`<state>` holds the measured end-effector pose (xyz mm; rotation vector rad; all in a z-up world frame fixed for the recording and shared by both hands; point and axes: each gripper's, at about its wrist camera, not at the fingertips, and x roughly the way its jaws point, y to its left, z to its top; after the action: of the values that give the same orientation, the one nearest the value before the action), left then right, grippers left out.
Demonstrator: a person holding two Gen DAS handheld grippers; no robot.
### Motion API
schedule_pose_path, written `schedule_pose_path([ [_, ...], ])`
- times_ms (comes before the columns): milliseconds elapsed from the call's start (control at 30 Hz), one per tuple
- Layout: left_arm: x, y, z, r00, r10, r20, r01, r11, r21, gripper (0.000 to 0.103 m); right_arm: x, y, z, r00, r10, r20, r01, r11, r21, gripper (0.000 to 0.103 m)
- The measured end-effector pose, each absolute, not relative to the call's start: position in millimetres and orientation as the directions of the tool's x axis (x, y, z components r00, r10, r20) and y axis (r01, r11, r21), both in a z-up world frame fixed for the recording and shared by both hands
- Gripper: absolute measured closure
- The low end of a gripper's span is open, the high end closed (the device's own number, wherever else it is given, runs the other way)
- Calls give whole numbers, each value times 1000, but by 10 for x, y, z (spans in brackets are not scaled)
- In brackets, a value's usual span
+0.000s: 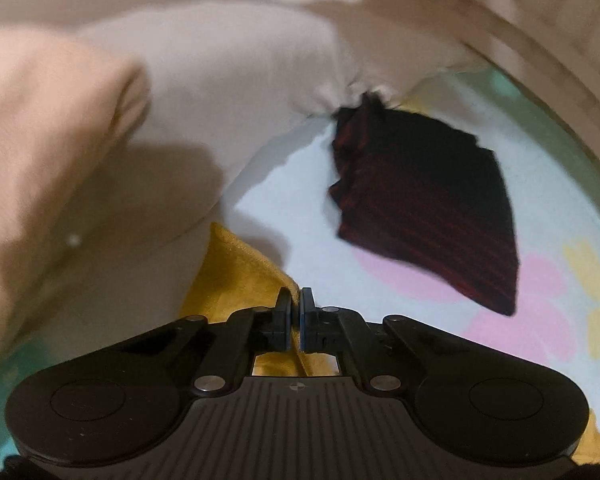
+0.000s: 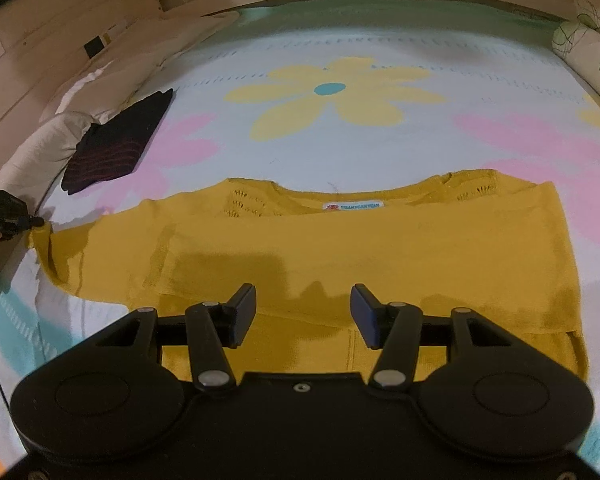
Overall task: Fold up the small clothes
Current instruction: 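Fold the held sleeve across the body with the left tool, then open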
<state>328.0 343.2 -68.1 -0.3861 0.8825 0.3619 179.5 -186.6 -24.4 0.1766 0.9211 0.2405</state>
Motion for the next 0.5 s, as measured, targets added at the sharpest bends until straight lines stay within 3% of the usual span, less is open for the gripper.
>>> schedule_pose_path([
  [200, 3019, 2765, -69, 701, 116, -704, -307, 940, -151, 100, 1771, -1972, -190, 597, 285, -750, -130, 957, 260, 43],
  [500, 2727, 1077, 636, 777, -120, -618, 40, 989, -141, 100, 1649, -2412, -152, 624, 261, -736, -74, 958, 277, 43],
])
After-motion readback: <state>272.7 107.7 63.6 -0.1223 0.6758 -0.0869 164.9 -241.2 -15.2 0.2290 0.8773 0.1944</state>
